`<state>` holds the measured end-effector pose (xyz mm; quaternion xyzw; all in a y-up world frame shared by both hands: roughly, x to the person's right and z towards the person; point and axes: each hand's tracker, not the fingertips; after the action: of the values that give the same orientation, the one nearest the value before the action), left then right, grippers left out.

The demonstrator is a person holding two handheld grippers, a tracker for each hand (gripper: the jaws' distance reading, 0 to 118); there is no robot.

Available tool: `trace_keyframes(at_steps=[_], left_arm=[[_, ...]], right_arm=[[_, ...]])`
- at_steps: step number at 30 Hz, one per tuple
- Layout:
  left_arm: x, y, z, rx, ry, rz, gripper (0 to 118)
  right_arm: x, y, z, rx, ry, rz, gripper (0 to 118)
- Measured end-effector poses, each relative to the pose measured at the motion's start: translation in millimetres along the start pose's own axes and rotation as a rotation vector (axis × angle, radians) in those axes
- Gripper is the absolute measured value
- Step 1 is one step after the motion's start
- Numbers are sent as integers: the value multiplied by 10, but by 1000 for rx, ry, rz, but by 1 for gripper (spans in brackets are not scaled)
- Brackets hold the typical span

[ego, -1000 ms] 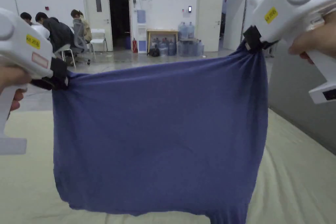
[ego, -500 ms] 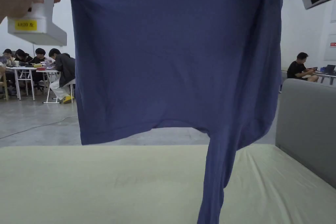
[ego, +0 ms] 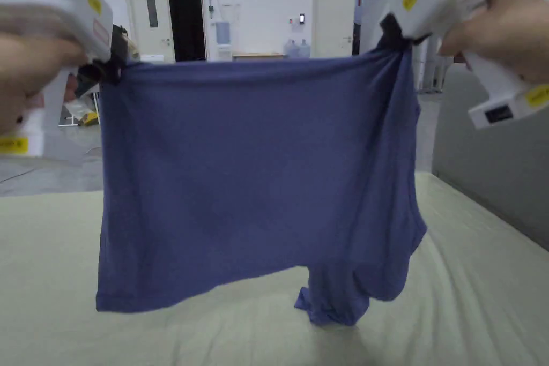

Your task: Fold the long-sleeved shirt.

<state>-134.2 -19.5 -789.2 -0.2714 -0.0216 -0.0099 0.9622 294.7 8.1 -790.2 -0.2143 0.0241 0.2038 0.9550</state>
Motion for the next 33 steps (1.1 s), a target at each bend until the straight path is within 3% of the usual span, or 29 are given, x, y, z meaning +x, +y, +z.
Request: trace_keyframes(at_steps=[6,12,18,24,29,33], left_arm=[[-107,-1682,-403,-222,-20,76,0],[-90,-2966,273,-254,-59,107,0],[0,-3950,1052,-333,-85,64,0],[22,-4734,1409,-434,-91,18,0],[20,-5070,1463,-494,-102,27,0],[106,-5226,1460,-544,-74,-51,0]], right_arm=[[-543,-1701,-45,-126,200,-118,0],[-936,-2956,494,-205,314,-171,0],[-1364,-3860,1162,-324,361,-108,0],[-1645,-4540,1662,-423,395,-4,0],[-1780,-4903,1821,-545,434,-5,0],[-1927,-5124,1798,-627,452,10,0]])
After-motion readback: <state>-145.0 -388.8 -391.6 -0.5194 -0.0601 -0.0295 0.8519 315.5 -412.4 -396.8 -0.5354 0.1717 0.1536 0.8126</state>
